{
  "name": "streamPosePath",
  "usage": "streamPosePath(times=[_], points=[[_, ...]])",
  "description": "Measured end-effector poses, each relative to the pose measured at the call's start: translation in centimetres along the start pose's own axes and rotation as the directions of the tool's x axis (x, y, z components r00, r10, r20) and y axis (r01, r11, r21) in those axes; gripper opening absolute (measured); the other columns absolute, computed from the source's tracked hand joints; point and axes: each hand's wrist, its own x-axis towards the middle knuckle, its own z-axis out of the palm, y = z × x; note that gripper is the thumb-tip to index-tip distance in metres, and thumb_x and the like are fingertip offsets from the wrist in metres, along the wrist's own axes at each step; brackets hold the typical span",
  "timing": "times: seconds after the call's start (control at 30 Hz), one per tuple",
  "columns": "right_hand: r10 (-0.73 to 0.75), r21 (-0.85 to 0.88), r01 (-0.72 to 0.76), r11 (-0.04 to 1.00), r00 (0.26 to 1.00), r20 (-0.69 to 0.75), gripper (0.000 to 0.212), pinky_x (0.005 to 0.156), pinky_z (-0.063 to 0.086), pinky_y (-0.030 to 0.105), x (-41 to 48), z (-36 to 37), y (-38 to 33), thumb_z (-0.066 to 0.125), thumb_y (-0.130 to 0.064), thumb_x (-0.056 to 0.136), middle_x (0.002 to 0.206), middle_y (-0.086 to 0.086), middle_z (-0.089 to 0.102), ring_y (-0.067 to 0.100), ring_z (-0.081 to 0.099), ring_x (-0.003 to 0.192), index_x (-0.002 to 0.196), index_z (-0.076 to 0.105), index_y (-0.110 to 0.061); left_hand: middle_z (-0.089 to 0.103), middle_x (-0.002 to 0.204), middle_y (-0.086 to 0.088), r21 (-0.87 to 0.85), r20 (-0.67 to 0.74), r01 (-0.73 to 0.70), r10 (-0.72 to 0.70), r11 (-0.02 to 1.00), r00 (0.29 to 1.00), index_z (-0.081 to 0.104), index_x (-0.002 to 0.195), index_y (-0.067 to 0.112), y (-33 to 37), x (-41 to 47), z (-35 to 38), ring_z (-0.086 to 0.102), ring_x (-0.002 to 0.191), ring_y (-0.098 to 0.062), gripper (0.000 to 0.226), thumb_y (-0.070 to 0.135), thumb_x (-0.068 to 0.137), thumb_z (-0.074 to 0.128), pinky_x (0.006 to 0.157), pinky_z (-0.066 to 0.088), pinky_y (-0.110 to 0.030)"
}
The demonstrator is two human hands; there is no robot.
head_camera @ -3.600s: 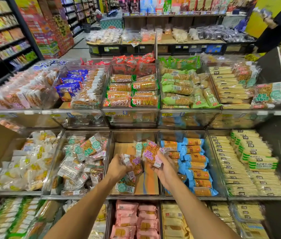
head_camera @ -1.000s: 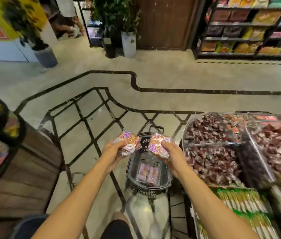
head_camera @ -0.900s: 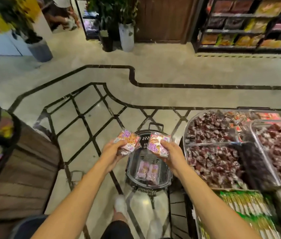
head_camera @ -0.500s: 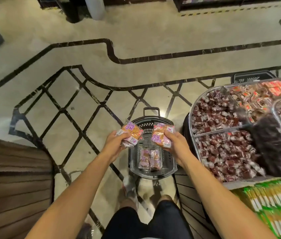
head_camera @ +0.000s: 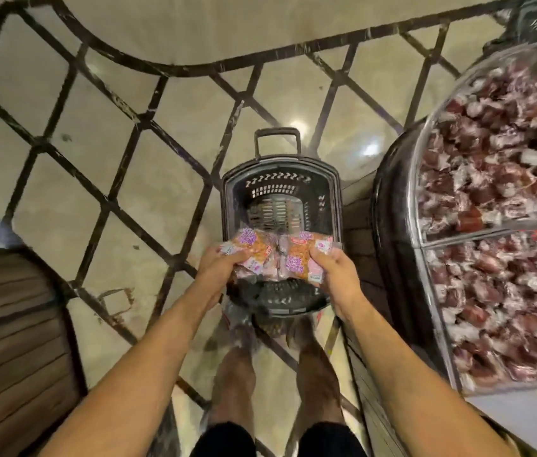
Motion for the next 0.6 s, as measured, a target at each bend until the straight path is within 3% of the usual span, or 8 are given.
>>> streamPosePath(times=[0.07, 0.13, 0.2, 0.27, 0.3, 0.4, 0.53, 0.6], points=[[0.034, -0.015, -0.035, 0.999, 0.997, -0.073, 0.051, 0.092, 0.052, 0.057, 3.4, -0.1, 2.2, 0.092, -0.059, 0.066, 0.088, 0.010, 0.066, 0.036, 0.068, 0.087, 0.071, 0.054, -0.025, 0.076, 0.105, -0.021, 0.047, -0.026, 0.035, -0.034, 0.998, 0.999, 0.066, 0.117, 0.002, -2.7, 4.4, 1.6, 0.075, 0.087, -0.034, 0.068, 0.028, 0.060, 0.091, 0.073, 0.059, -0.043], [0.045, -0.009, -0.047, 0.999, 0.989, -0.142, 0.047, 0.078, 0.048, 0.040, 7.0, -0.4, 4.8, 0.090, -0.035, 0.080, 0.074, 0.001, 0.058, 0.017, 0.060, 0.072, 0.071, 0.044, -0.026, 0.074, 0.102, -0.024, 0.122, -0.040, 0.051, -0.046, 0.991, 0.998, 0.064, 0.112, 0.003, -6.4, 9.1, 3.1, 0.071, 0.079, -0.032, 0.071, 0.037, 0.056, 0.091, 0.066, 0.052, -0.043], [0.044, -0.034, -0.051, 0.998, 0.985, -0.165, 0.040, 0.069, 0.044, 0.033, 10.8, -0.7, 7.6, 0.084, -0.015, 0.087, 0.069, -0.003, 0.054, 0.009, 0.053, 0.064, 0.076, 0.046, -0.022, 0.073, 0.099, -0.014, 0.222, -0.059, 0.052, -0.040, 0.974, 0.997, 0.062, 0.107, 0.011, -8.8, 12.2, 4.5, 0.071, 0.085, -0.031, 0.072, 0.046, 0.053, 0.093, 0.072, 0.053, -0.043], [0.069, -0.075, -0.084, 0.994, 0.981, -0.180, 0.024, 0.069, 0.047, 0.030, 13.9, -0.9, 10.1, 0.079, -0.008, 0.090, 0.075, 0.002, 0.057, 0.009, 0.054, 0.065, 0.087, 0.056, -0.014, 0.069, 0.096, 0.001, 0.302, -0.040, 0.062, -0.052, 0.951, 0.998, 0.058, 0.104, 0.017, -10.9, 15.0, 5.8, 0.068, 0.090, -0.023, 0.052, 0.033, 0.069, 0.094, 0.078, 0.052, -0.034], [0.075, -0.100, -0.094, 0.991, 0.980, -0.182, 0.017, 0.072, 0.049, 0.031, 15.5, -1.0, 11.5, 0.077, -0.006, 0.092, 0.081, 0.004, 0.063, 0.011, 0.058, 0.069, 0.096, 0.061, -0.008, 0.069, 0.098, 0.001, 0.329, -0.025, 0.062, -0.057, 0.942, 0.998, 0.057, 0.105, 0.017, -12.3, 16.8, 6.2, 0.068, 0.092, -0.021, 0.046, 0.023, 0.076, 0.092, 0.080, 0.053, -0.033], [0.155, -0.181, -0.189, 0.965, 0.970, -0.186, 0.033, 0.076, 0.057, 0.035, 19.4, -1.8, 15.4, 0.080, -0.013, 0.092, 0.103, 0.009, 0.073, 0.018, 0.070, 0.080, 0.119, 0.063, -0.004, 0.072, 0.110, -0.010, 0.426, 0.015, 0.085, -0.101, 0.901, 0.995, 0.050, 0.099, 0.025, -15.9, 21.3, 7.5, 0.072, 0.097, -0.028, 0.053, 0.016, 0.073, 0.095, 0.087, 0.060, -0.049], [0.213, -0.300, -0.252, 0.920, 0.964, -0.158, 0.027, 0.090, 0.059, 0.060, 23.6, -2.9, 19.8, 0.083, -0.019, 0.089, 0.107, 0.010, 0.075, 0.036, 0.074, 0.101, 0.107, 0.063, -0.016, 0.054, 0.109, -0.005, 0.580, 0.032, 0.037, -0.068, 0.814, 0.997, 0.050, 0.123, 0.008, -18.7, 24.5, 8.2, 0.057, 0.102, -0.023, 0.051, 0.009, 0.085, 0.084, 0.084, 0.045, -0.031], [0.232, -0.301, -0.264, 0.916, 0.963, -0.139, 0.028, 0.091, 0.059, 0.059, 24.9, -3.0, 21.2, 0.082, -0.017, 0.090, 0.108, 0.012, 0.076, 0.036, 0.074, 0.103, 0.111, 0.064, -0.012, 0.059, 0.105, -0.008, 0.567, 0.028, 0.029, -0.055, 0.823, 0.998, 0.050, 0.115, 0.008, -20.3, 25.9, 8.3, 0.062, 0.098, -0.027, 0.045, 0.005, 0.084, 0.083, 0.075, 0.048, -0.030]])
